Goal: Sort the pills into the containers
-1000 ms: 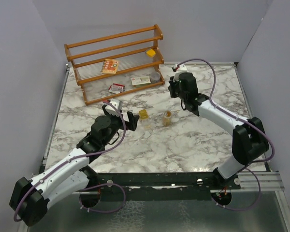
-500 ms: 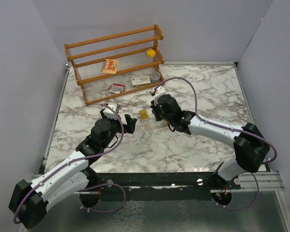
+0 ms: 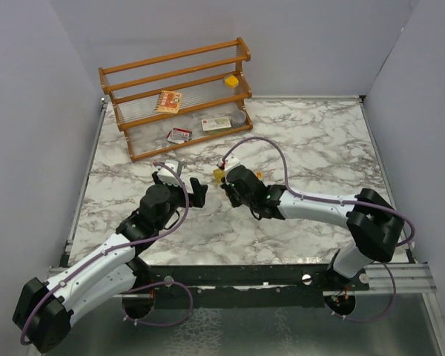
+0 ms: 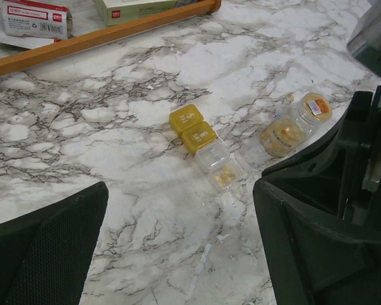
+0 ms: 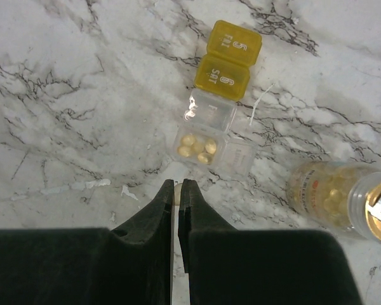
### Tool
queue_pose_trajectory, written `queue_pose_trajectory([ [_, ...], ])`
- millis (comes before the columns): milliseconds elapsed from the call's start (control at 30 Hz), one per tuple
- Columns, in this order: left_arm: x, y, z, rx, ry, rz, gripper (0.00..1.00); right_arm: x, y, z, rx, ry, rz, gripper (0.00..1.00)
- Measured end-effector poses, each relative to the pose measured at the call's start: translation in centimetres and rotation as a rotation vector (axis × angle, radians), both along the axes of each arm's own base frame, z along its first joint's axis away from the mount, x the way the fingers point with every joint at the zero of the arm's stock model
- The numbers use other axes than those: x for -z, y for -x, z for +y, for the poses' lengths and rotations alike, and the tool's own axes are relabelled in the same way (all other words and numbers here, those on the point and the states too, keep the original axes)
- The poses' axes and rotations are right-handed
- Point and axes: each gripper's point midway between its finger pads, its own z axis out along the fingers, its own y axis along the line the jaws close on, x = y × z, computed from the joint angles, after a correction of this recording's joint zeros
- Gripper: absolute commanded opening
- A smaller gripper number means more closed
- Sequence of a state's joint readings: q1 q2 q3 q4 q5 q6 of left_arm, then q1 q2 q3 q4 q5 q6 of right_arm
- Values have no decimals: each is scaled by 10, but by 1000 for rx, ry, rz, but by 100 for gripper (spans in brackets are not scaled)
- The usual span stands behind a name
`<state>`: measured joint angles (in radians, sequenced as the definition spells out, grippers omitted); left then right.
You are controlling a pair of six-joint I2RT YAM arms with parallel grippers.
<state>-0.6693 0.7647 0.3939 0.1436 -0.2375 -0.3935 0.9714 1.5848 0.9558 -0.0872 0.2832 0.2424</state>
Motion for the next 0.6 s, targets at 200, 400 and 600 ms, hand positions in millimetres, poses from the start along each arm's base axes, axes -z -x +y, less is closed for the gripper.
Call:
queue_pose_trajectory([
  [200, 1, 0, 0, -2, -1, 2, 99, 21, 2, 0, 5, 47, 22, 1],
  [400, 0, 0, 1, -3, 0, 0, 99, 31, -1, -1, 20, 67, 28, 1],
  [600, 0, 0, 1, -3, 0, 0, 99, 40, -6, 3, 28, 91, 34, 1],
])
